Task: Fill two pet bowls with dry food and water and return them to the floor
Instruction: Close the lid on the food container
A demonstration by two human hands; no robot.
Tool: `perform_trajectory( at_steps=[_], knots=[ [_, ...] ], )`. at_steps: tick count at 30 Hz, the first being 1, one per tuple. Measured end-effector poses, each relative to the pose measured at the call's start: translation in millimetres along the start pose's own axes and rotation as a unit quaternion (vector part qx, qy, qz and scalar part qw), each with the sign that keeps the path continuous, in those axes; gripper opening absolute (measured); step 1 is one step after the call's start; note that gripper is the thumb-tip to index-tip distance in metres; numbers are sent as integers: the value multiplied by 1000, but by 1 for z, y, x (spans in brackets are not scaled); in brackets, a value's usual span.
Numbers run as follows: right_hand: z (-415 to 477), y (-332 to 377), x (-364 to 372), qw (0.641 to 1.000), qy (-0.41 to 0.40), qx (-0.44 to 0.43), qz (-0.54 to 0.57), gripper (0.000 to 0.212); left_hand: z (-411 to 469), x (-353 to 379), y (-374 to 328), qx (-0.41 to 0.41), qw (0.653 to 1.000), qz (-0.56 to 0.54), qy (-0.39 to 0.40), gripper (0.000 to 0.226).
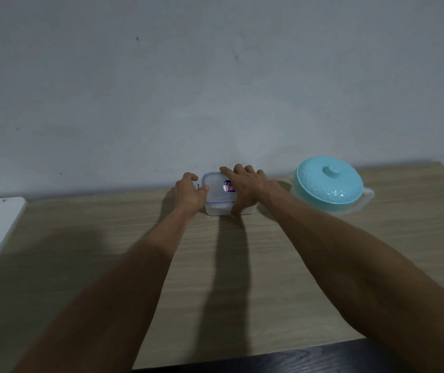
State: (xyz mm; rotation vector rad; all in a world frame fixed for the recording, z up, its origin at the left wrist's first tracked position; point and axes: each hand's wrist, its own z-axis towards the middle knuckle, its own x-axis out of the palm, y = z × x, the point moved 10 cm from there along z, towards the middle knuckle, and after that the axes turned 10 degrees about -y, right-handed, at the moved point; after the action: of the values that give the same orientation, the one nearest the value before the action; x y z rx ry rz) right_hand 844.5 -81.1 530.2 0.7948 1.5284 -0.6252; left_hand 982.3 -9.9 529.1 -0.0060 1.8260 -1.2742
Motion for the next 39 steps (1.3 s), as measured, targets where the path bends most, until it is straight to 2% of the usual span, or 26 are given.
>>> perform_trajectory(
  at_steps=[2, 4, 7, 10, 16, 20, 25, 32, 36, 39],
  knots=[
    [-13, -7, 5, 995, -18, 51, 81, 136, -2, 0, 0, -6, 1000, -2, -6, 41],
    [-30, -15, 7, 970, -84, 119, 193, 129, -5, -2, -1, -9, 1000, 5, -14, 41],
    [-56, -28, 9, 899, -216, 199, 326, 92, -8, -6, 0, -19, 999, 16, -33, 43],
    [-63, -39, 12, 856, -269, 245, 368, 65, -11, -12, 1, -25, 998, 29, -48, 45],
    [-61, -49, 8, 838, -270, 279, 384, 46, -7, -8, 10, -54, 997, 10, -52, 43],
    [-61, -54, 22, 807, -249, 332, 421, 47, -9, -3, 11, -47, 998, 3, -50, 37],
    [-64, -55, 28, 785, -260, 348, 442, 47, -10, -2, 17, -75, 994, -36, -66, 37],
    [-64, -53, 29, 782, -248, 349, 453, 53, -7, 2, 22, -102, 992, -74, -32, 42],
    [-73, -47, 28, 785, -236, 351, 453, 50, -16, 9, 26, -115, 988, -107, 6, 36],
    [-86, -37, 31, 786, -227, 352, 455, 49, -29, 4, 32, -105, 989, -108, 4, 25]
  ],
)
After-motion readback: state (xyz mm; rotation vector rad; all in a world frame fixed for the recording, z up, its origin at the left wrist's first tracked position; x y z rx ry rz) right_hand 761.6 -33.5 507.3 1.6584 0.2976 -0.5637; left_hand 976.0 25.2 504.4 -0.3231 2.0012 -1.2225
